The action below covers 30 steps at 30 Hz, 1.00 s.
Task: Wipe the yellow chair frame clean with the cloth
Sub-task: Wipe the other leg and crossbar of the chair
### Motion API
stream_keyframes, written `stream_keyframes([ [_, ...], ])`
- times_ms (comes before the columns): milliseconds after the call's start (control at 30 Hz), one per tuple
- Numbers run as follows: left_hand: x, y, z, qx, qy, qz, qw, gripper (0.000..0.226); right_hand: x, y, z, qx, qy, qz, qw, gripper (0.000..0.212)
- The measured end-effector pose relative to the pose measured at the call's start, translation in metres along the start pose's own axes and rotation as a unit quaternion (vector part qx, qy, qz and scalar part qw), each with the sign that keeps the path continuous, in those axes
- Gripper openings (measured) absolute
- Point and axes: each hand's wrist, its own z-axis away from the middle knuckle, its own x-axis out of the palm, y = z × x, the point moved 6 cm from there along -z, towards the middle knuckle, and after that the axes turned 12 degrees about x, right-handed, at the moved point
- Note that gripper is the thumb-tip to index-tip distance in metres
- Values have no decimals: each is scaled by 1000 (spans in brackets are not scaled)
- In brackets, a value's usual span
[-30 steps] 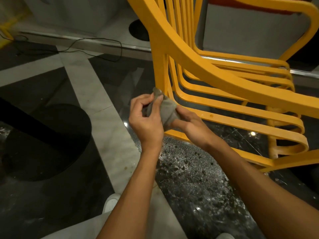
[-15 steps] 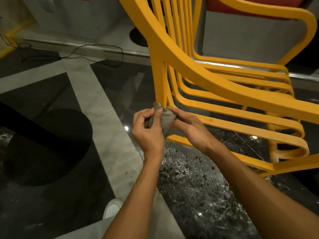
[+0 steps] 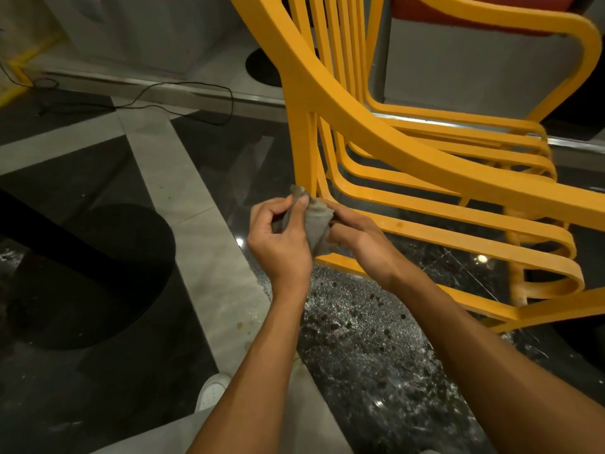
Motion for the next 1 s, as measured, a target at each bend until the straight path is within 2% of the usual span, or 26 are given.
stream_keyframes([
  [167, 13, 36, -23, 83, 6, 24, 996, 14, -2, 6, -3, 10, 7, -5, 1000, 46],
  [233, 12, 27, -13, 78, -9, 1, 997, 15, -1, 5, -1, 12, -5, 1, 1000, 54],
  [333, -2, -20, 18, -16, -31, -68, 997, 13, -5, 8, 3, 31, -8, 5, 999, 78],
  [433, -24, -62, 49, -107, -57, -125, 985, 12, -12, 16, 12, 71, 2, 54, 996, 85],
  [567, -43, -79, 87, -208, -115, -129, 963, 13, -14, 24, 31, 107, 3, 155, 982, 69],
  [700, -41, -64, 105, -244, -170, -96, 950, 13, -4, 40, 48, 125, 17, 222, 967, 63],
  [833, -43, -40, 114, -274, -184, -41, 943, 17, 13, 60, 70, 133, 31, 168, 976, 59],
  [933, -53, -33, 122, -329, -180, -32, 926, 23, 15, 74, 81, 134, 88, 124, 979, 27],
  [1000, -63, -32, 127, -382, -171, -19, 908, 32, 16, 80, 90, 140, 110, 76, 981, 12],
])
